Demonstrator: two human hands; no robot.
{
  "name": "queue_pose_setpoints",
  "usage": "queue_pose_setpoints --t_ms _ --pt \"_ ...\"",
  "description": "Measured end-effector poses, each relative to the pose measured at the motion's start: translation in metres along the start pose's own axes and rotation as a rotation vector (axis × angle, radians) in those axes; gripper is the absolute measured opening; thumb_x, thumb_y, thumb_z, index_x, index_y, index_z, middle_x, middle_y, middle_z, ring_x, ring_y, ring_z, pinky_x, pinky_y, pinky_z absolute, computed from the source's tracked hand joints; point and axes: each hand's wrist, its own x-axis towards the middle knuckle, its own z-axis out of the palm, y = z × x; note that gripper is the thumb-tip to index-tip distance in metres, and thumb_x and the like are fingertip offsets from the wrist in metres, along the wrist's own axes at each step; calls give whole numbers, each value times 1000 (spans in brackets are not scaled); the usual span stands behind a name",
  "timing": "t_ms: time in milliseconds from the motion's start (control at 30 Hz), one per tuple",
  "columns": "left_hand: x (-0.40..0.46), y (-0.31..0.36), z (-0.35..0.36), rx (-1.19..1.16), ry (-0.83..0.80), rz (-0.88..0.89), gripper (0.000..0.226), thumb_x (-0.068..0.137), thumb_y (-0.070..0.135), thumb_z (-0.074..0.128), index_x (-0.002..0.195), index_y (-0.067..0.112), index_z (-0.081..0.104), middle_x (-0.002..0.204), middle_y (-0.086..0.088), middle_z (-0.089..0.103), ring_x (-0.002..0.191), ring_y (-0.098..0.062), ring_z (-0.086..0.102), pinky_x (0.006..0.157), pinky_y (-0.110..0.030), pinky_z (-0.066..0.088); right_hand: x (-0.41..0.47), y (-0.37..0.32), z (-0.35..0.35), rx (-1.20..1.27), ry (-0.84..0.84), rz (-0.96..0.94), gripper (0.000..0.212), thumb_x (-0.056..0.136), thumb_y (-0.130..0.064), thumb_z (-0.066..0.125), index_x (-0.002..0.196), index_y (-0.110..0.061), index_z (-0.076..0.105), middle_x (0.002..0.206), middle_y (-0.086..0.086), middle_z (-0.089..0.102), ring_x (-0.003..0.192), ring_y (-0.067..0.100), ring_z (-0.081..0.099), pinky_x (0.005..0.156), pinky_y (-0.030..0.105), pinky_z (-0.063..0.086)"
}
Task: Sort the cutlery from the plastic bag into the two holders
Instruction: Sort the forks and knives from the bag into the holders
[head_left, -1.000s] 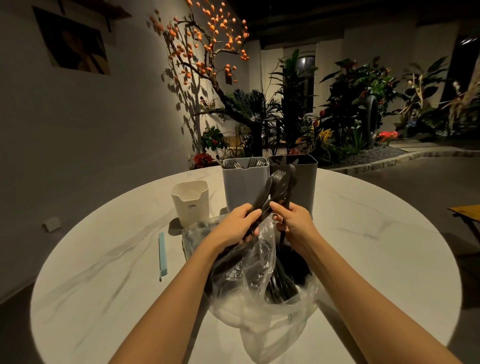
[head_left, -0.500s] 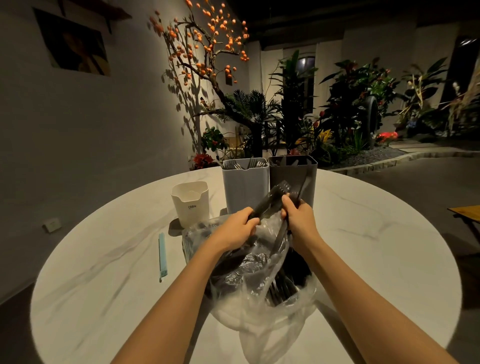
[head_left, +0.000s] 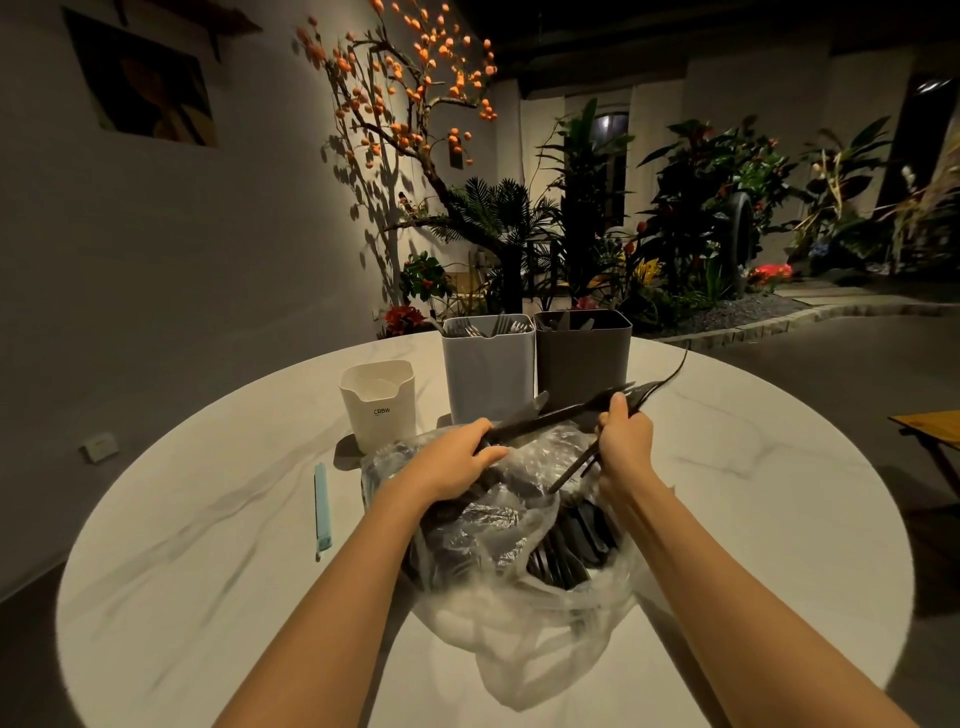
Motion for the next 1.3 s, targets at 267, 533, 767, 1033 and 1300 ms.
queue_pose_setpoints --t_ms 267,533,767,1033,1300 --pt "3 -11 -5 -115 111 -101 19 102 26 41 91 13 49 91 -5 56 82 -22 51 74 -37 42 -2 -4 2 373 -50 166 31 106 -25 28 126 -4 36 89 10 62 71 19 64 74 32 53" --pt "8 11 5 -150 132 -92 22 105 27 31 97 14 47 98 -10 60 87 -25 54 75 -36 41 -12 -5 6 470 -192 183 17 105 -24 34 93 -14 41 62 1 35 38 7 29 39 19 32" --pt "6 30 7 -262 134 20 27 97 34 53 102 9 58 75 0 54 63 -10 47 63 -24 41 -14 -3 5 332 -402 69 20 102 -21 43 100 -6 57 65 0 42 46 5 38 42 16 34" --pt "9 42 8 -394 5 -8 20 85 36 70 86 16 67 67 7 57 60 -1 52 59 -15 43 -13 -6 12 253 -335 92 32 102 -30 43 108 -4 62 73 1 56 70 11 56 81 33 51" --pt "18 44 6 -618 -32 -107 20 90 25 66 72 17 64 54 6 50 45 -5 41 50 -18 34 -4 -11 19 288 -380 117 37 103 -31 40 114 -5 64 108 13 66 103 25 63 92 41 51"
